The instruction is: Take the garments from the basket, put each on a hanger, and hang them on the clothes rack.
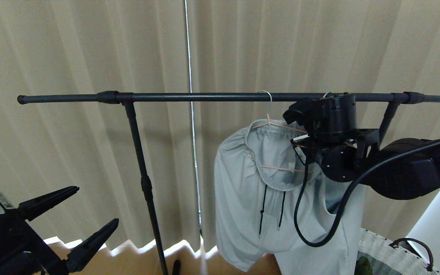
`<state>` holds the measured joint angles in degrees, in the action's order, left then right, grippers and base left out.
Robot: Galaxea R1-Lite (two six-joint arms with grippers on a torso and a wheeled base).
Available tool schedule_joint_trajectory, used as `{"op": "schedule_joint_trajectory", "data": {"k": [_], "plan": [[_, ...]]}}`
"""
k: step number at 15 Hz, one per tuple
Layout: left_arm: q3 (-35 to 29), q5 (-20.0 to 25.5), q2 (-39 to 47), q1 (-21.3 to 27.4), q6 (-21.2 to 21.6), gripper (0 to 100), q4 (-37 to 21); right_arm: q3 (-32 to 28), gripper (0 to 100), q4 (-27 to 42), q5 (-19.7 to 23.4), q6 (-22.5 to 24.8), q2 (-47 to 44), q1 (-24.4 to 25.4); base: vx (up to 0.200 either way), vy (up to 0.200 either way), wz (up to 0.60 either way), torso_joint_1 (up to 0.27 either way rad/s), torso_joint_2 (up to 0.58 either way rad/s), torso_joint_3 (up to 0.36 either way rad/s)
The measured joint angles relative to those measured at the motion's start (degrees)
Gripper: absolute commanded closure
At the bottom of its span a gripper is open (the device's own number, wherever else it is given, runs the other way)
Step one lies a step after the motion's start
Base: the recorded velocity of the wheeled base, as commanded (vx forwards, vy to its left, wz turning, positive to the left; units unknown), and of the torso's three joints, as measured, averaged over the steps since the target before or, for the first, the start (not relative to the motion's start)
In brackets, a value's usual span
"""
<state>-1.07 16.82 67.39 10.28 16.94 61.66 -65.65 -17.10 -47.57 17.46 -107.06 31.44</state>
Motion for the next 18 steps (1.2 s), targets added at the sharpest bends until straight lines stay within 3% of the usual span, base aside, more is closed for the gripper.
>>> {"op": "schedule_joint_trajectory", "data": {"k": [4, 6, 11, 18], "plan": [[-0.1, 0.0, -0.1, -0.1, 0.0, 0, 0.0, 2.8, 0, -0.8, 1.8, -1.9, 1.3, 1.8, 0.0, 0.0, 0.0, 0.0, 0.0, 0.0], [-0.1, 0.0, -0.3, -0.1, 0.0, 0, 0.0, 6.1, 0, -2.7, 8.6, -2.9, 2.6, 3.3, 0.0, 0.0, 0.0, 0.0, 0.0, 0.0], [-0.2, 0.0, -1.3, -0.5, 0.0, 0, 0.0, 11.5, 0, -15.1, 17.9, -3.3, 3.9, 4.3, 0.0, 0.0, 0.0, 0.0, 0.0, 0.0], [-0.2, 0.0, -1.7, -0.6, -0.1, 0, 0.0, 15.0, 0, -26.9, 24.4, -3.8, 2.6, 4.2, 0.0, 0.0, 0.0, 0.0, 0.0, 0.0]]}}
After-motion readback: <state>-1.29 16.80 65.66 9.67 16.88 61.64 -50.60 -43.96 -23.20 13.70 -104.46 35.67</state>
